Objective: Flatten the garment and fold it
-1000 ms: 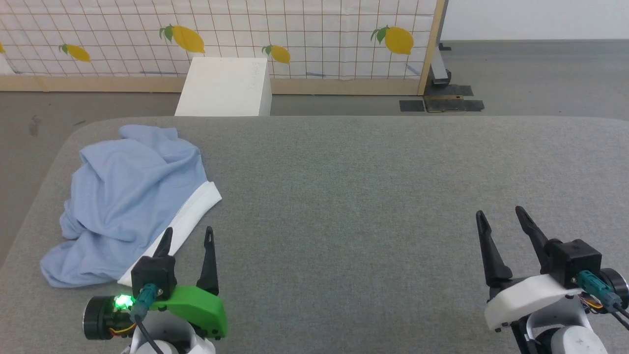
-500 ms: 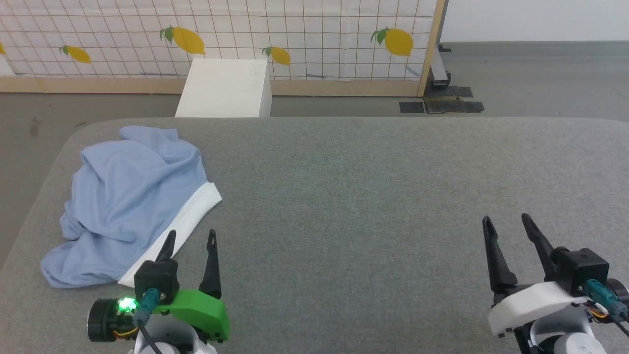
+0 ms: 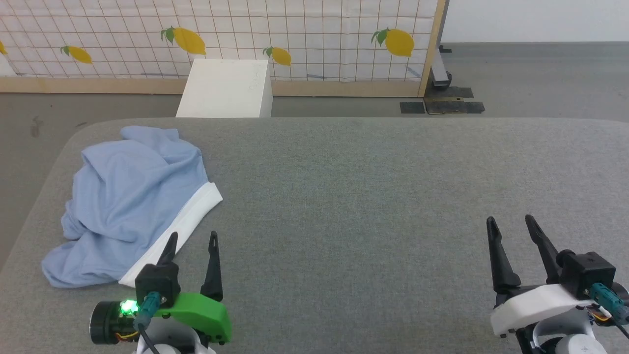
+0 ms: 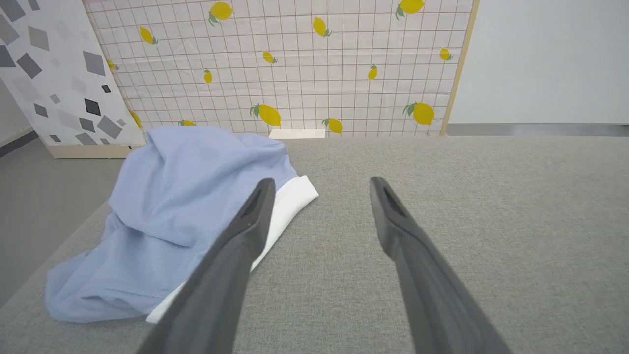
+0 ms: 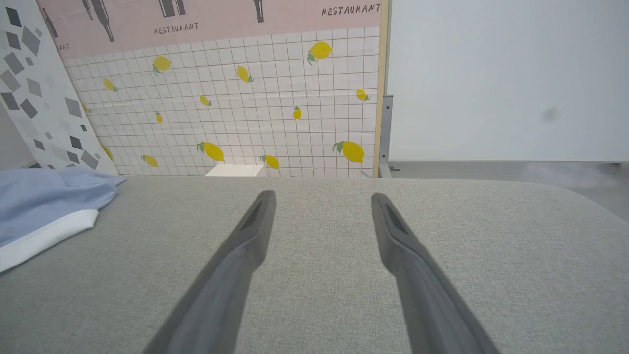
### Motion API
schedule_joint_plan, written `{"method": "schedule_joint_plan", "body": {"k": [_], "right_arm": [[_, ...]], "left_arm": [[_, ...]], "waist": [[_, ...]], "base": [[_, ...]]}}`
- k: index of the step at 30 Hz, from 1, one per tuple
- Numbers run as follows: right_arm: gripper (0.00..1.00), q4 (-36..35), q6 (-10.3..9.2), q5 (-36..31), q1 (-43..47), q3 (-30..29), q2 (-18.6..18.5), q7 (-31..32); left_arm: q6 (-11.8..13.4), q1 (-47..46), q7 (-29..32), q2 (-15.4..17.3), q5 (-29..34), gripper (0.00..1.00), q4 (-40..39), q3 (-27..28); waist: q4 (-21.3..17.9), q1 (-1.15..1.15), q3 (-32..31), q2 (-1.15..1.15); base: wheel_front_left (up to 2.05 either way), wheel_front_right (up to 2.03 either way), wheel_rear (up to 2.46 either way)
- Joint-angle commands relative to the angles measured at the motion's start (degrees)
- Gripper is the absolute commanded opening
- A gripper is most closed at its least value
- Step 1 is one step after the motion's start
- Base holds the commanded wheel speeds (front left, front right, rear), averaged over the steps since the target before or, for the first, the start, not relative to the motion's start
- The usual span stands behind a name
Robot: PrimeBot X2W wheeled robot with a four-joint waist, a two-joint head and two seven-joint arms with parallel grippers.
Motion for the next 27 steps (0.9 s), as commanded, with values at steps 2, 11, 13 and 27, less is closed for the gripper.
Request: {"method": "schedule_joint_plan", "body": {"k": [2, 11, 13, 27], "right_arm": [[1.00, 0.34, -0.05, 0.68, 0.82, -0.29, 0.05, -0.79], [1.00, 1.09, -0.06, 1.50, 0.89, -0.74, 0.05, -1.86], [1.00, 1.27, -0.06, 1.67, 0.93, -0.82, 0.06, -2.10], [1.00, 2.63, -0.07, 2.79, 1.07, -1.30, 0.06, -3.75]], "left_arm": [[-0.40, -0.77, -0.80, -0.18, -0.47, 1.00, 0.29, -0.02], [-0.51, -1.06, -1.87, -0.21, -0.80, 1.00, 1.08, -0.30], [-0.51, -1.13, -2.10, -0.21, -0.85, 1.00, 1.26, -0.39], [-0.56, -1.48, -3.74, -0.25, -1.72, 1.00, 2.96, -1.00]], "waist": [[-0.03, 0.00, 0.02, 0.00], [-0.04, 0.00, 0.15, 0.00], [-0.01, 0.00, 0.19, 0.00], [0.16, 0.00, 0.20, 0.00]], "base": [[0.00, 0.00, 0.00], [0.00, 0.00, 0.00], [0.00, 0.00, 0.00], [0.00, 0.00, 0.00]]}}
